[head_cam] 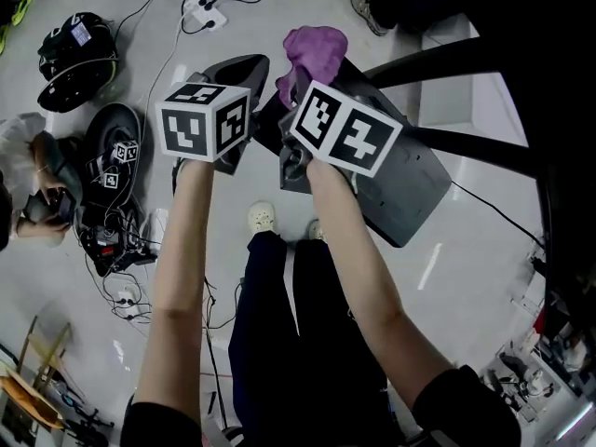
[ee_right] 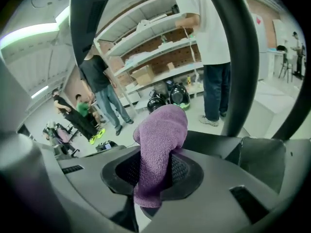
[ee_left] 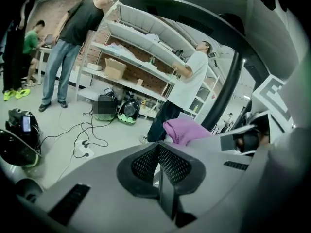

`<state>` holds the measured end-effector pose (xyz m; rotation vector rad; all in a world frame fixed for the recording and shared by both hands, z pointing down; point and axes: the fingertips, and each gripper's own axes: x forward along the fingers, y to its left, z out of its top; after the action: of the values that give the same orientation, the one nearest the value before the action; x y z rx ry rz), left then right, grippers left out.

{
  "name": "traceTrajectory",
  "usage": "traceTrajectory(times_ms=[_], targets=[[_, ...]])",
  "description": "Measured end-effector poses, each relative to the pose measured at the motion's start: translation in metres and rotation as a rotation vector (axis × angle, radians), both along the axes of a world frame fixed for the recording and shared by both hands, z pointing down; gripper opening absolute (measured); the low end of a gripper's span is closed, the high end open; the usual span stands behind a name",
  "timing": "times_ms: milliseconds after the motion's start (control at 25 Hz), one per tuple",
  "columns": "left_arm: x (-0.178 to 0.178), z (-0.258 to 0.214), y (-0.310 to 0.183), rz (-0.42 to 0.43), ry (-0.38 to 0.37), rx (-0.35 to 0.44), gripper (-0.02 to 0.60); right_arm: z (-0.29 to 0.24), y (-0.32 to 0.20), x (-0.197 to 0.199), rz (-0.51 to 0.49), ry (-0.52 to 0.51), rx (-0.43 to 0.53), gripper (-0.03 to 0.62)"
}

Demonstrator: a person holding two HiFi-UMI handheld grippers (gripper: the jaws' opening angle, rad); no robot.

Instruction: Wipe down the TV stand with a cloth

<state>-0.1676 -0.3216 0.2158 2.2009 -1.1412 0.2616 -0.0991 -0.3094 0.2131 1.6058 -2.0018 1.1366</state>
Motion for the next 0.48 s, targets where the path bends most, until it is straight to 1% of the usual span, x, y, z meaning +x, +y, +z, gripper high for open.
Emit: traceTrajectory(times_ms=[80,160,280,480], targets=[[-0.008,0.006,-0.004,-0.008,0.016,-0.006,0.005,0.019,-0.005,0.002,0.073,0.023,-0.027,0.089],[-0.011,0.015,-0.008,-0.007,0.036,-0.021,0.006,0.033,-0.010,0.005,0.119,0.046,-0.042,0.089],[-0.006,0.029,-0.007,0.015,0.057,-0.048,0.005,0.051,-0.015,0.008,0.146,0.088,-0.063,0.089],[0.005,0.038,-0.008,0.045,0.066,-0.055,0.005,0.071,-0.017,0.008,0.165,0.097,-0.110,0.089]])
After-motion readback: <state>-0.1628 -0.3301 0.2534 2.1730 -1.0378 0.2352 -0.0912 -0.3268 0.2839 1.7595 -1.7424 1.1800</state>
